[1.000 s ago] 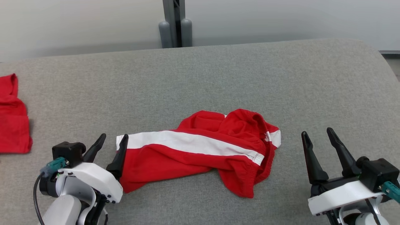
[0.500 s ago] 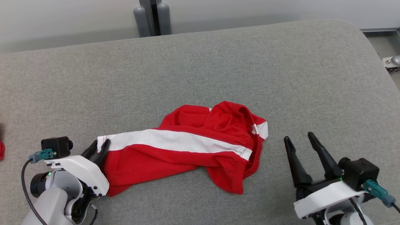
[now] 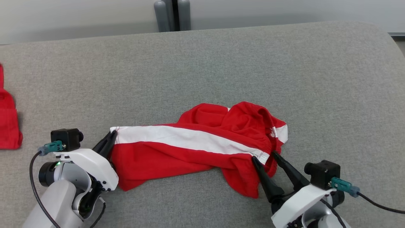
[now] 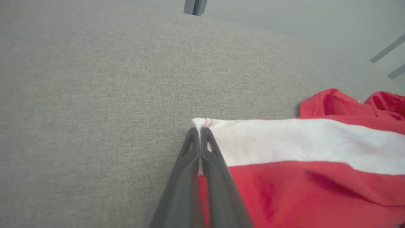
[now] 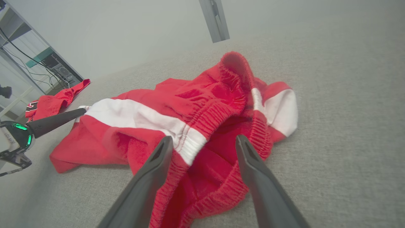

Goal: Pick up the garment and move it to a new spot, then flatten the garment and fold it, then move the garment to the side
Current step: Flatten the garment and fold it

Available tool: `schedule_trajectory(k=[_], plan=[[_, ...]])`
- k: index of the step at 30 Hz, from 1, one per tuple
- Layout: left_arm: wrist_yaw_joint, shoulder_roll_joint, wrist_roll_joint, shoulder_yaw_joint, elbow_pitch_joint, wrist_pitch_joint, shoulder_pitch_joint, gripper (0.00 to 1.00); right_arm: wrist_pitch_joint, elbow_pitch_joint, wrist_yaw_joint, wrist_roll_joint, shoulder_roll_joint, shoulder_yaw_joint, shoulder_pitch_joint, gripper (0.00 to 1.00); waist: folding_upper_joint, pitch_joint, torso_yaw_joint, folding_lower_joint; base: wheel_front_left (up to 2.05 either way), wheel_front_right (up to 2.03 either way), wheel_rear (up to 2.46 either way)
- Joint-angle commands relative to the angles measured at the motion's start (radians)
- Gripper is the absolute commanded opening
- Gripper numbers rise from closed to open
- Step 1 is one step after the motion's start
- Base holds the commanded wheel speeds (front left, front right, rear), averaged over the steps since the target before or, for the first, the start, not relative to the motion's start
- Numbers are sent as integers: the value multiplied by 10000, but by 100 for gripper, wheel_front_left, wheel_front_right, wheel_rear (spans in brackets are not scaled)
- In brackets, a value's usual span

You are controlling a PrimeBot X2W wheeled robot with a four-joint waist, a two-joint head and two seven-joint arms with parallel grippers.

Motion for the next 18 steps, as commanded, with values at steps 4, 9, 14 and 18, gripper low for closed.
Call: schedule_trajectory(k=[4, 9, 14, 18], plan=[[-71, 14, 54, -28, -182, -135, -224, 0, -370, 413, 6, 573, -147, 446, -538, 30, 0, 91, 257, 0, 0, 0, 0], [-3, 57, 42, 116, -563, -556, -301, 0, -1065, 50, 6, 1121, -434, 542, -800, 0, 0, 98, 364, 0, 0, 0, 0], [157, 169, 232, 235, -1344, -996, -472, 0, -1546, -708, 6, 1276, -922, 258, -1059, 0, 0, 41, 392, 0, 0, 0, 0], [463, 319, 483, 389, -2539, -1332, -577, 0, -1481, -1583, 6, 1312, -1441, -80, -1531, 0, 0, -137, 387, 0, 0, 0, 0]])
